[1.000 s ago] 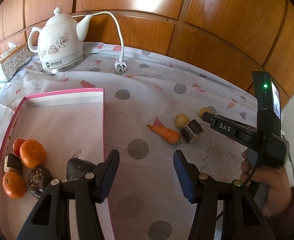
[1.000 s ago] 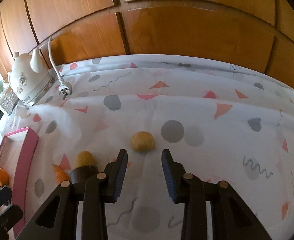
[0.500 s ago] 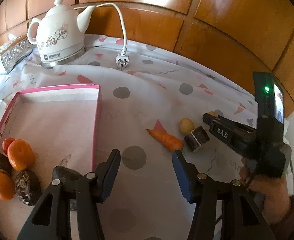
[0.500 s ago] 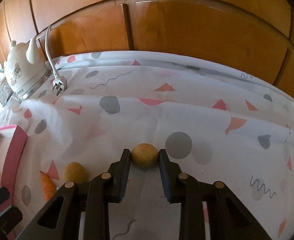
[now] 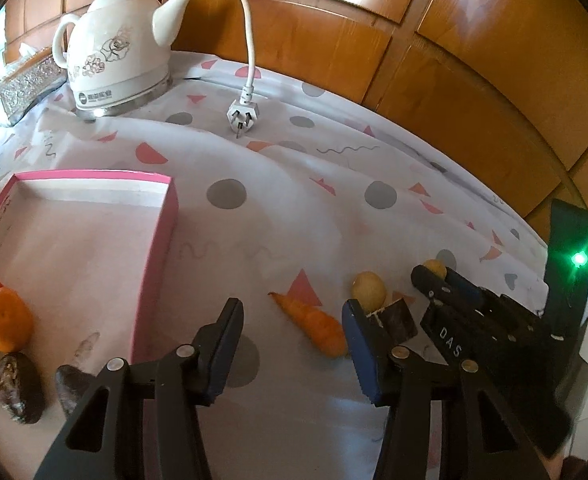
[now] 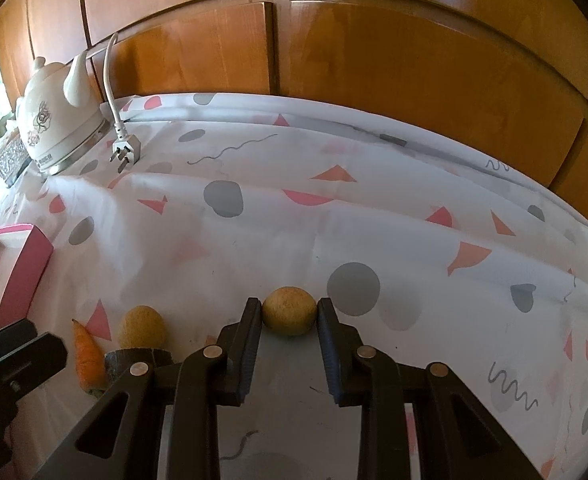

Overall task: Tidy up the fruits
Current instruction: 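Grasp a small potato with right tool while left tool moves toward the carrot, then grasp the carrot with left tool while right tool holds the potato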

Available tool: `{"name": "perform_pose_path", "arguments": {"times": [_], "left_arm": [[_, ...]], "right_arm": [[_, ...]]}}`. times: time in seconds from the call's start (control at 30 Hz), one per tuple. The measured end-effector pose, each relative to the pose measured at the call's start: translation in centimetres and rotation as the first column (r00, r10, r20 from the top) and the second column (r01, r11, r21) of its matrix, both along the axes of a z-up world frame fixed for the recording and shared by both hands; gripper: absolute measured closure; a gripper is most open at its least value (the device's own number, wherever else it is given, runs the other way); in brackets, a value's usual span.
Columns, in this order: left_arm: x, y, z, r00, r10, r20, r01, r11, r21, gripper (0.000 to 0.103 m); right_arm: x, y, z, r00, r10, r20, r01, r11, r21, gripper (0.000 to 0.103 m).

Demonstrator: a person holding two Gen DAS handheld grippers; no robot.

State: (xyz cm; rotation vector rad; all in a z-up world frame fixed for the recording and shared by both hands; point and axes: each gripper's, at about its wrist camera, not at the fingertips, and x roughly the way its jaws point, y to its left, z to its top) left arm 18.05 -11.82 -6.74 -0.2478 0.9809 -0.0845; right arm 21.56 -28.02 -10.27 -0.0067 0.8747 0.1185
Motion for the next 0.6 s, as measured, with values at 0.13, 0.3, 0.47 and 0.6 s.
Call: {"name": "perform_pose_path", "arguments": {"times": [0.13, 0.3, 0.47, 0.6], "left_arm": [[0.6, -0.4, -1.0, 0.999, 0.012, -0.033, -0.012, 1.0, -0.002, 0.051], [0.6, -0.9, -1.3, 1.0, -0.004, -0.006, 0.004, 1.0, -0.006, 0.059], [0.3, -1.9, -1.1, 0.997, -0.074, 0.026, 0.074, 0.997, -0.019, 0.086], [-0.1, -1.7, -0.8, 0.994, -0.1, 0.039, 0.101, 0.994, -0.03, 0.089]], "right_arm": [[0.0, 0.2, 0.0, 1.0, 0.0, 0.004, 0.0, 1.0, -0.008, 0.075], [0.1, 0.2, -0.1, 1.0, 0.008, 0.004, -0.008, 1.0, -0.016, 0.075], [0.1, 0.3, 0.0, 1.0, 0.015, -0.002, -0.015, 1.0, -0.027, 0.075], [0.0, 0.3, 0.2, 1.0, 0.008, -0.012, -0.008, 0.999, -0.031, 0.075]]}}
